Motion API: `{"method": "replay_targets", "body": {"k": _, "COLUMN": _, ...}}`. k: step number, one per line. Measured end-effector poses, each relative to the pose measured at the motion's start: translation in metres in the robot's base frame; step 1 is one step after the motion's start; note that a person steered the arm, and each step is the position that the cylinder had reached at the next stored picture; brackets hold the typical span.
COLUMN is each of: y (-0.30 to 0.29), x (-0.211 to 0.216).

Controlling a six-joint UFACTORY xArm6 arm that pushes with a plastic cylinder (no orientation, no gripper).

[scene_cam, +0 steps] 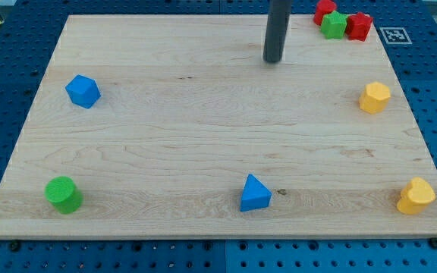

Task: Push the yellow hexagon towards top side

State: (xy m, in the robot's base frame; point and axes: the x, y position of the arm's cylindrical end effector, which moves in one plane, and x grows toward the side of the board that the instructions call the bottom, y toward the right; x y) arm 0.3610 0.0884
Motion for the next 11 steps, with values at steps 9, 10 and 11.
{"method": "replay_targets", "body": {"k": 9, "y": 0.179, "x": -0.005}}
{"method": "replay_targets", "body": {"k": 10, "y": 0.178, "x": -0.021}}
{"method": "replay_targets", "body": {"k": 11, "y": 0.178, "x": -0.017}}
